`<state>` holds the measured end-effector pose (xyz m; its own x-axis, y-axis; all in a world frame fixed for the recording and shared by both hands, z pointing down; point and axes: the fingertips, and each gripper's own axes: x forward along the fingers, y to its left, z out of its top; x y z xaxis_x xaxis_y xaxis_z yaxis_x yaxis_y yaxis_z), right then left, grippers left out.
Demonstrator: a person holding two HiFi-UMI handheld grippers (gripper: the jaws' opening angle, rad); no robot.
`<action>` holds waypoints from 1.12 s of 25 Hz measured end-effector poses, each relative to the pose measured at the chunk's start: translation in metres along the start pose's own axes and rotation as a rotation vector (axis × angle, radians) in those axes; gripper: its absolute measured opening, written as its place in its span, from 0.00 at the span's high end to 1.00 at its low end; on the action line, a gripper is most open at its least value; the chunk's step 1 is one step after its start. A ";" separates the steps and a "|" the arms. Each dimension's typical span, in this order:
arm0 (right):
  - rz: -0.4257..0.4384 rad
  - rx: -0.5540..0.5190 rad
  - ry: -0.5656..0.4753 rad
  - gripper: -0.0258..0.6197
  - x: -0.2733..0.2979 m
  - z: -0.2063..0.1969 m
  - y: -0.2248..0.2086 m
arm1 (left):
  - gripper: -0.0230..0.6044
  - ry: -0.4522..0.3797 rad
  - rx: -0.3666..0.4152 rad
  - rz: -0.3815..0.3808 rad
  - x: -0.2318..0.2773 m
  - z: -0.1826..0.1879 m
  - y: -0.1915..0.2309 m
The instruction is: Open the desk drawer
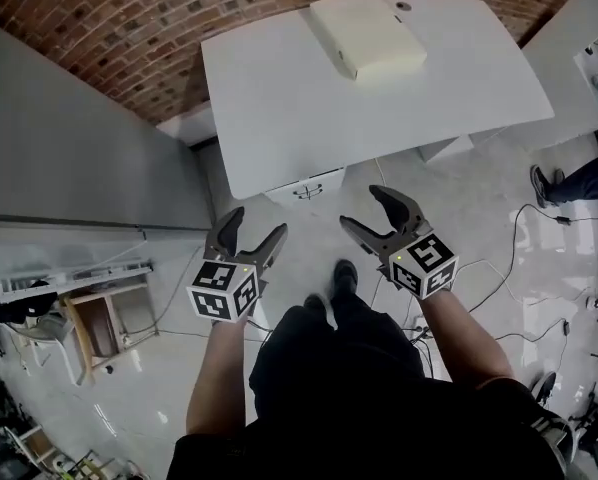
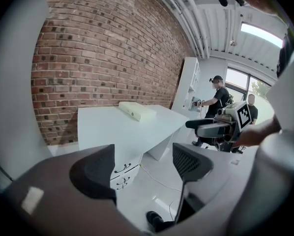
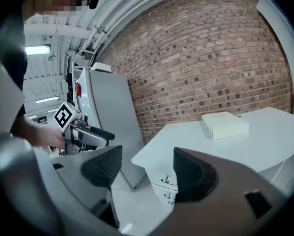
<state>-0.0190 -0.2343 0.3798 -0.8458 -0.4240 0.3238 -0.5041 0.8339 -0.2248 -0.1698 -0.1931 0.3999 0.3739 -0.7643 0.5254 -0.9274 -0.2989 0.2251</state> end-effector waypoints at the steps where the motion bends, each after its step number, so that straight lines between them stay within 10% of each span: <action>1: 0.014 -0.003 0.016 0.45 0.009 -0.005 -0.002 | 0.37 0.005 -0.004 -0.005 0.009 -0.002 0.003; 28: 0.007 -0.198 0.268 0.45 0.104 -0.161 0.000 | 0.37 0.069 -0.118 -0.023 0.106 -0.156 0.074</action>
<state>-0.0788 -0.2213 0.5614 -0.7595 -0.3320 0.5595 -0.4325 0.9001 -0.0529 -0.1962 -0.2065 0.6003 0.3986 -0.7156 0.5736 -0.9120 -0.2432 0.3303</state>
